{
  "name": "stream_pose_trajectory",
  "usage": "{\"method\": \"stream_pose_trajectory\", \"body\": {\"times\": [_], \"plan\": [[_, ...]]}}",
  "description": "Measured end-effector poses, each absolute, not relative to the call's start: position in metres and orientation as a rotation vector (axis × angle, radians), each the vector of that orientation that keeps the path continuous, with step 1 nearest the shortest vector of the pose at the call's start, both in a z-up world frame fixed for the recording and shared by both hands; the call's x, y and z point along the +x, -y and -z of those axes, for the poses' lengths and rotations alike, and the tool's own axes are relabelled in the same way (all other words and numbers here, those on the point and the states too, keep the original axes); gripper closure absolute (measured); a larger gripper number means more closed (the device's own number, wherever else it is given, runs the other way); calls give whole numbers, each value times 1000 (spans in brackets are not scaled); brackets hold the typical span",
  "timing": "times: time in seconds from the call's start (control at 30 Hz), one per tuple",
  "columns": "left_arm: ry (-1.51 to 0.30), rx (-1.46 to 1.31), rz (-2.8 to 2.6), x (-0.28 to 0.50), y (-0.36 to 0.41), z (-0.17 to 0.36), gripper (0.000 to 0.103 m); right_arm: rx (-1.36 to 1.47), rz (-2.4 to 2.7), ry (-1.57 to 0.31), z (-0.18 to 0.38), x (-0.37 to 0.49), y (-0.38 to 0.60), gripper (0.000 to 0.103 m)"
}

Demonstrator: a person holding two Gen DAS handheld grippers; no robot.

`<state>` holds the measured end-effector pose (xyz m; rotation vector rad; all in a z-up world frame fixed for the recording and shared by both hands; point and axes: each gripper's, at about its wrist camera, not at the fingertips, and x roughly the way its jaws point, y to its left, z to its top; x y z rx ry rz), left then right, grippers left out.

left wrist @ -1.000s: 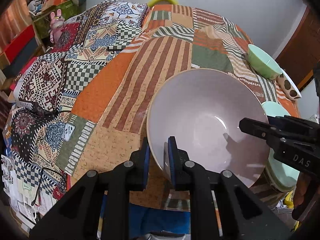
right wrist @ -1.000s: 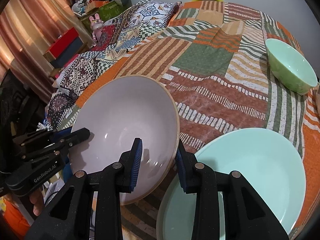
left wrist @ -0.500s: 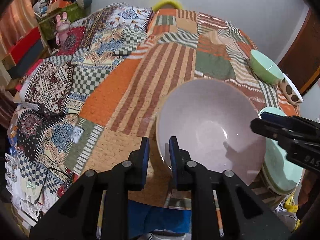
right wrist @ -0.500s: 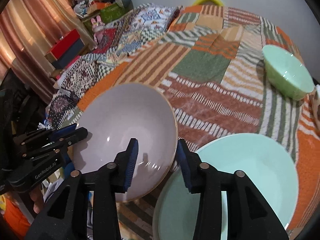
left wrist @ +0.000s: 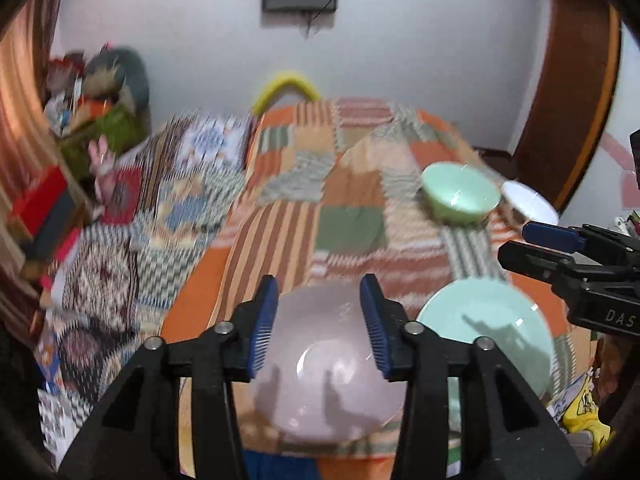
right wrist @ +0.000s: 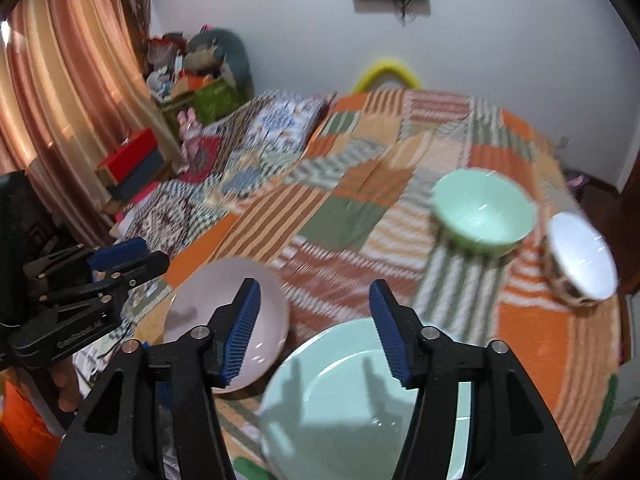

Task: Organize plates and bowls
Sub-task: 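Reach both tools to the mint-green bowl and grasp its rim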

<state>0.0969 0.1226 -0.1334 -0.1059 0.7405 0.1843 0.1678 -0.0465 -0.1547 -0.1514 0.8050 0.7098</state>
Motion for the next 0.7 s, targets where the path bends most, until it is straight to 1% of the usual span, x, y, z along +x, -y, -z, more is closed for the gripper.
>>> {"method": "stream_pose_trajectory", "body": {"times": [0.1, 0.2, 0.27, 0.33, 0.37, 0.5, 0.7], "plan": [[-697, -81, -156, 111, -102, 116, 53, -138, -677, -751, 139, 173, 66, 46], [-678, -65, -134, 127, -86, 106, 53, -116, -643, -710, 126, 180, 84, 44], [-669, -54, -116, 139, -75, 100, 51, -99, -622, -686, 120, 185, 97, 41], [-661, -53, -101, 154, -66, 97, 46, -88, -601, -666, 115, 190, 106, 41], [-660, -58, -98, 165, -62, 97, 45, -80, -588, -655, 113, 193, 112, 40], [-686, -93, -70, 202, -54, 99, 44, -64, -545, -641, 112, 213, 127, 38], [-741, -110, -47, 255, -49, 112, 44, -23, -503, -672, 125, 252, 142, 38]]}}
